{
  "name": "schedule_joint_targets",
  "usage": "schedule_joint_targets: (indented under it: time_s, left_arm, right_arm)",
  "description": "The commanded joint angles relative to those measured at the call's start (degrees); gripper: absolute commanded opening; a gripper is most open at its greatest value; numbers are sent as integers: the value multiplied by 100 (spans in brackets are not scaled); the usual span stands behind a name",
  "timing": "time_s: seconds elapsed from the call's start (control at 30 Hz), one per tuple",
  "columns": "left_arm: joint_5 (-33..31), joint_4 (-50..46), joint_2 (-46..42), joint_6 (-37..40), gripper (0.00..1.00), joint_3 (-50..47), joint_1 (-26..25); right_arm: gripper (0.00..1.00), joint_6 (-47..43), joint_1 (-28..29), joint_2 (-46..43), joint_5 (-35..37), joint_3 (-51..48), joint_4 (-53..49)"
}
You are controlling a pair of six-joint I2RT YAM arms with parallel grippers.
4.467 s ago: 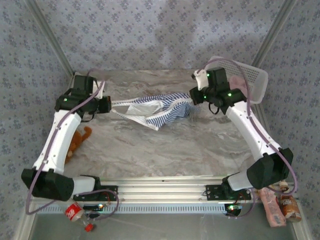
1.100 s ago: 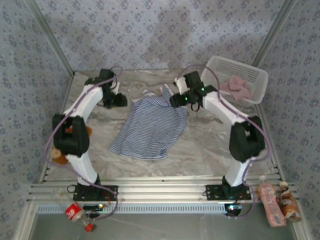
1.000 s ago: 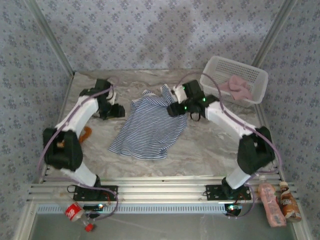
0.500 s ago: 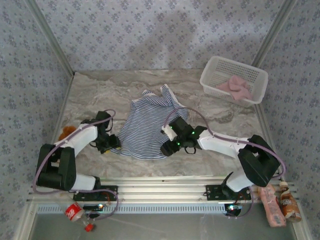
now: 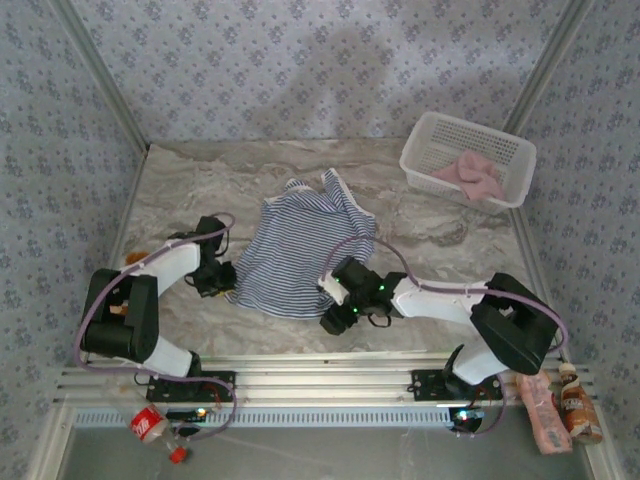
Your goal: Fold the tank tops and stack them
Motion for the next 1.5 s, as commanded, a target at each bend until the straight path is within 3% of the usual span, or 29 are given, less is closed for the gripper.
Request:
schedule_joint_targets:
  time_s: [0.0,0.3,0.57,0.67,0.73,0.9,1.03,1.13,1.3,1.47]
  left_arm:
    - [151,-332,-205,-12,11,251,50]
    - [761,-761,-491,-40,7,498,257]
    - [1470,-693,-738,-27,6,370,953]
    - [1680,-520,-624,20,6,221,1211]
    - [1790,-430,-564,14,6,186,1322]
    - [1946,-400,-466,3,7,226,1346]
    - [1907,-355,-401,-45,9,116,1213]
    - [1642,-452,-391,10,9,155,1105]
    - [1597,-577,-475,27,11,362,1133]
    - [1614,-668,-481,134,12,377,1205]
  right_arm:
    - [67,-91,74,-142,205,-125,91]
    - [60,-134,-144,628,455,301,586]
    - [14,-114,-240,716,250,342,879]
    - [3,-65,-321,594,179,344,760]
    - [0,-39,-359,380,275,285,646]
    - [0,-187,-341,-487,840,200,-148]
    - [0,-217,-290,-773,431,53,-257]
    - [11,-726,3,-542,479,92,-166]
    - [37,-1617,129,194,474,268,513]
    - [47,-1990,78,968,377,519,911]
